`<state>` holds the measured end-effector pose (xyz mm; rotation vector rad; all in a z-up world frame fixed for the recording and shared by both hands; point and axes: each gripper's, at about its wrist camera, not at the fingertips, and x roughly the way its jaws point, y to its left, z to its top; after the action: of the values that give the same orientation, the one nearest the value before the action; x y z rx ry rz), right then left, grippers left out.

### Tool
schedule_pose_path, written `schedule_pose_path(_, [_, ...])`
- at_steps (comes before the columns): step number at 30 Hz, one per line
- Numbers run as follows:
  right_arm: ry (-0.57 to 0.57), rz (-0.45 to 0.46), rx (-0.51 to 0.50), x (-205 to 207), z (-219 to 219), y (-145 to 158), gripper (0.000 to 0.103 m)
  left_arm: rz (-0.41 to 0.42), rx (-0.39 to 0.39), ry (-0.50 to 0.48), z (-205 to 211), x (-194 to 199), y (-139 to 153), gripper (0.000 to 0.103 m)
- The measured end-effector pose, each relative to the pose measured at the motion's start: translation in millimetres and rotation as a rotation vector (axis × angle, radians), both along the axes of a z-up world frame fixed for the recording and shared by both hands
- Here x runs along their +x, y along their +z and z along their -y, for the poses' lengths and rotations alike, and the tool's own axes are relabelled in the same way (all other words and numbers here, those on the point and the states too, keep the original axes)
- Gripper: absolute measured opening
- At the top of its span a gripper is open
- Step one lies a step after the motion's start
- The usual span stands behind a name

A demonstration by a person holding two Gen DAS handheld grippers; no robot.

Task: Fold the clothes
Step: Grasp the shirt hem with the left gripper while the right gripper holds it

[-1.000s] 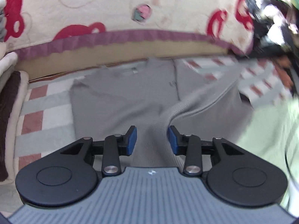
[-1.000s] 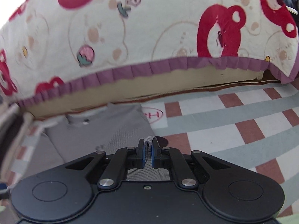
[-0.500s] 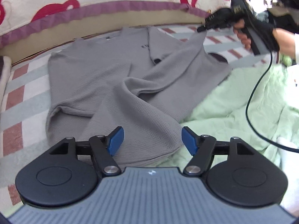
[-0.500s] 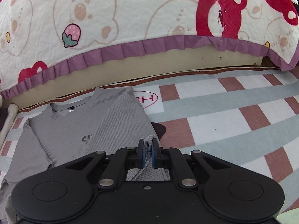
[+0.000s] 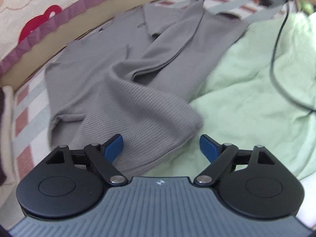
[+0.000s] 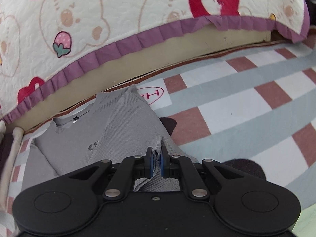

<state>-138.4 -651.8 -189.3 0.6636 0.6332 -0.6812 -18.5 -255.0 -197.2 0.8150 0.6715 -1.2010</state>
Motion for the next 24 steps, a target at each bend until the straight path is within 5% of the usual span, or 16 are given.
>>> schedule_pose_path(3, [-0.019,0.027,0.027,-5,3,-3,0.009,0.039,-0.020,0.013,-5,5,6,0.044])
schedule_pose_path(4, [-0.018,0.033,0.026,-5,3,-2,0.009,0.042,-0.033,0.018,-7,9,9,0.022])
schedule_pose_path(5, [-0.016,0.039,0.024,-6,3,-1,0.009,0.031,-0.057,0.022,-10,15,15,0.015])
schedule_pose_path(11, [-0.007,0.060,-0.027,-2,5,12,0.009,-0.001,-0.257,0.168,-30,64,58,0.006])
schedule_pose_path(16, [-0.055,0.085,-0.054,6,19,28,0.009,-0.038,-0.351,0.316,-33,127,84,0.006])
schedule_pose_path(21, [-0.084,0.076,-0.066,20,31,29,0.009,-0.090,-0.384,0.508,-23,179,66,0.006])
schedule_pose_path(24, [-0.067,0.032,-0.089,29,35,26,0.009,-0.038,-0.331,0.420,-12,182,47,0.005])
